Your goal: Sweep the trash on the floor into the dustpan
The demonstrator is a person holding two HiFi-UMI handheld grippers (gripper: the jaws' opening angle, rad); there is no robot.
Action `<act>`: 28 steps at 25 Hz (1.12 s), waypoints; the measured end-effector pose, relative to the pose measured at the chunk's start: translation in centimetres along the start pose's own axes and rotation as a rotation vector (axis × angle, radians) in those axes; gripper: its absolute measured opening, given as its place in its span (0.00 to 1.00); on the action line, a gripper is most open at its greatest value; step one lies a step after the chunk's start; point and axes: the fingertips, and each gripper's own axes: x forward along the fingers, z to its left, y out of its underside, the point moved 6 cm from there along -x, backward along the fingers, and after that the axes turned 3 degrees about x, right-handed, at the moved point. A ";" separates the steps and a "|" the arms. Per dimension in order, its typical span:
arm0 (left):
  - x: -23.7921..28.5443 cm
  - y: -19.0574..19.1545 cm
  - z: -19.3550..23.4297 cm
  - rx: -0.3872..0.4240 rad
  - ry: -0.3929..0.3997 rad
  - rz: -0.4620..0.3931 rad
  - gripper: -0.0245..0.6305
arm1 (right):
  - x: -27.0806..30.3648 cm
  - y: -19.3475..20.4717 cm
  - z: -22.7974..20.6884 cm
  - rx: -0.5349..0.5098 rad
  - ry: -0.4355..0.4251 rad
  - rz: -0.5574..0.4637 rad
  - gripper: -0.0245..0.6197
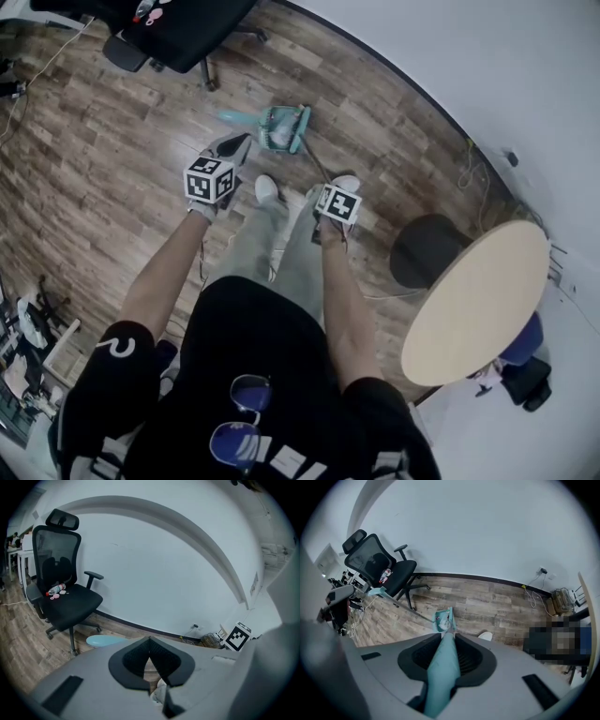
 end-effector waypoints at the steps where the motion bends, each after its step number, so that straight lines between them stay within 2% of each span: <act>1: -0.1 0.1 0.1 -0.003 -0.002 -0.001 0.04 | -0.2 0.0 -0.3 0.002 0.021 0.006 0.17; 4: -0.4 0.2 0.1 -0.007 -0.006 -0.002 0.04 | -0.9 0.4 -0.9 0.010 0.066 0.033 0.17; 8: -0.4 -0.2 0.1 -0.006 -0.007 -0.005 0.04 | -1.2 0.9 -1.1 0.014 0.053 0.045 0.17; 11: -0.1 -0.8 -0.3 0.001 -0.008 -0.009 0.04 | -1.7 0.5 -1.4 -0.016 0.053 0.018 0.17; 15: -0.3 -2.0 -0.9 0.006 -0.005 -0.028 0.04 | -2.3 0.2 -0.7 -0.028 -0.012 0.000 0.17; 20: -1.6 -3.3 -1.6 0.006 -0.005 -0.048 0.04 | -4.7 0.3 -1.4 -0.078 0.015 0.017 0.17; 25: -3.7 -4.7 -3.2 0.029 0.002 -0.075 0.04 | -8.7 -0.1 -2.7 -0.102 0.070 -0.012 0.17; 28: -4.6 -5.6 -4.6 0.051 0.003 -0.096 0.04 | -10.8 -0.9 -3.4 -0.122 0.034 -0.067 0.17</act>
